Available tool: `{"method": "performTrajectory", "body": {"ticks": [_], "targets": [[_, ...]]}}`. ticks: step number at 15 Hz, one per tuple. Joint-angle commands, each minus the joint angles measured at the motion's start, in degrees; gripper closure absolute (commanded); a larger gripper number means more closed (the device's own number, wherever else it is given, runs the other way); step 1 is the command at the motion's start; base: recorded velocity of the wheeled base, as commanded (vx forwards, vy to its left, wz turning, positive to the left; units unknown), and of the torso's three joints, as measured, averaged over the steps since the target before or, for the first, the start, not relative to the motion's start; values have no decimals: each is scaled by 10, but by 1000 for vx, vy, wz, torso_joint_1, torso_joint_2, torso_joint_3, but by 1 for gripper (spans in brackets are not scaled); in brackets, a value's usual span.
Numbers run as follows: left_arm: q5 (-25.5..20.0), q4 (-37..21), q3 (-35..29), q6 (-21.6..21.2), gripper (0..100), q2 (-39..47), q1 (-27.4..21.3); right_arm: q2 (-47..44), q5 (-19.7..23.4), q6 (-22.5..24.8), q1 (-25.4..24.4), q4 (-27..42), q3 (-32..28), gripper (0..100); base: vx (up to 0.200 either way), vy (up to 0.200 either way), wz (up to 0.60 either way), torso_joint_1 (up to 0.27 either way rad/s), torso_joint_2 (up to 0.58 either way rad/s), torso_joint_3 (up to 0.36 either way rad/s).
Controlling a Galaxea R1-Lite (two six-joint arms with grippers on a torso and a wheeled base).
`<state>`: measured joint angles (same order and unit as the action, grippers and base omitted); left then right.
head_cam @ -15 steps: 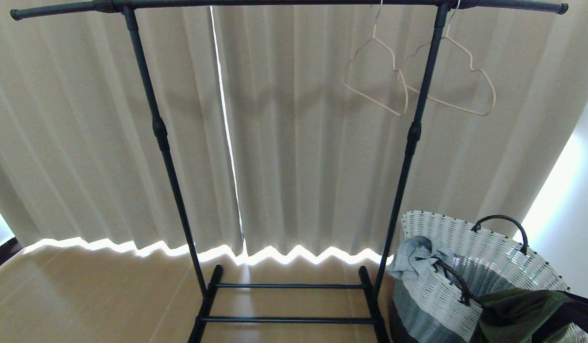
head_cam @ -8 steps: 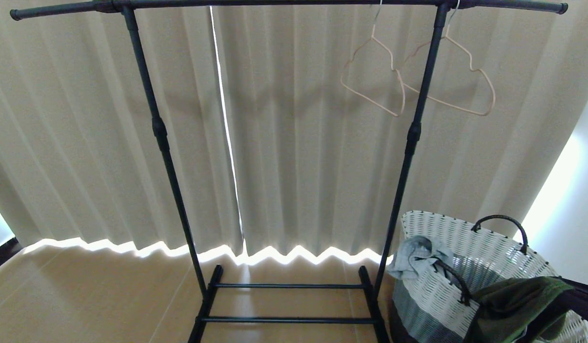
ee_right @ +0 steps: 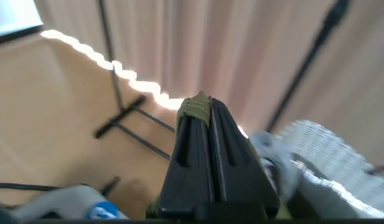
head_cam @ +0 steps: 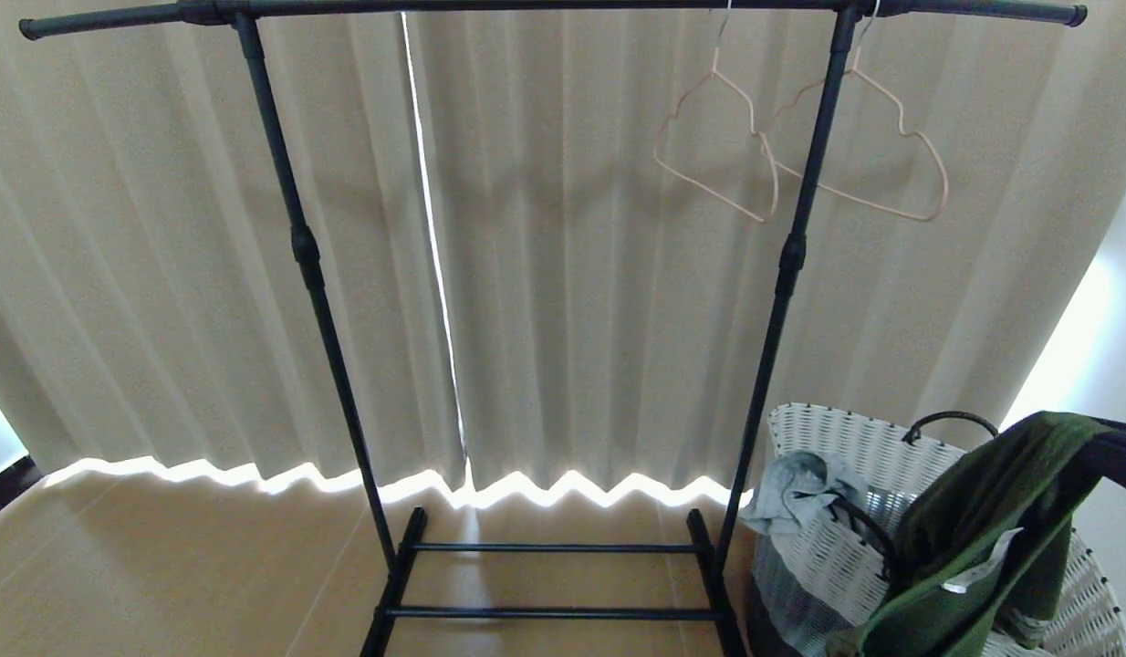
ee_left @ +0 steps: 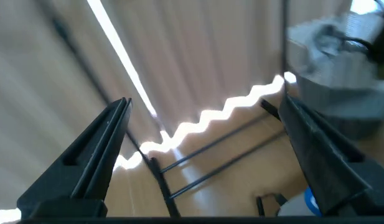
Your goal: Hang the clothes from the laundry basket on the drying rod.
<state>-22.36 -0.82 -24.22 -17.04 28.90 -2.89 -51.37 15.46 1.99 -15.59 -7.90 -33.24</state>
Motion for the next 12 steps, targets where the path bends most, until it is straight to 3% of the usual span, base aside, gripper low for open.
{"method": "performTrajectory", "body": {"ticks": [1,3,6,9,12], "targets": [[5,10,-149,-33,0,257,-128,-23,1,-19,-41,-2,-50,100,0,0,0,0,0,0],[68,50,-194,18,0,348,-233,-33,3,-21,-42,-4,-73,100,0,0,0,0,0,0],[168,145,-212,104,0,471,-387,-51,3,-28,-42,-5,-93,100,0,0,0,0,0,0],[196,221,-216,134,0,585,-493,-54,13,-34,-43,-15,-108,100,0,0,0,0,0,0],[224,271,-268,168,0,698,-556,-52,35,-36,-44,-35,-109,100,0,0,0,0,0,0]]}}
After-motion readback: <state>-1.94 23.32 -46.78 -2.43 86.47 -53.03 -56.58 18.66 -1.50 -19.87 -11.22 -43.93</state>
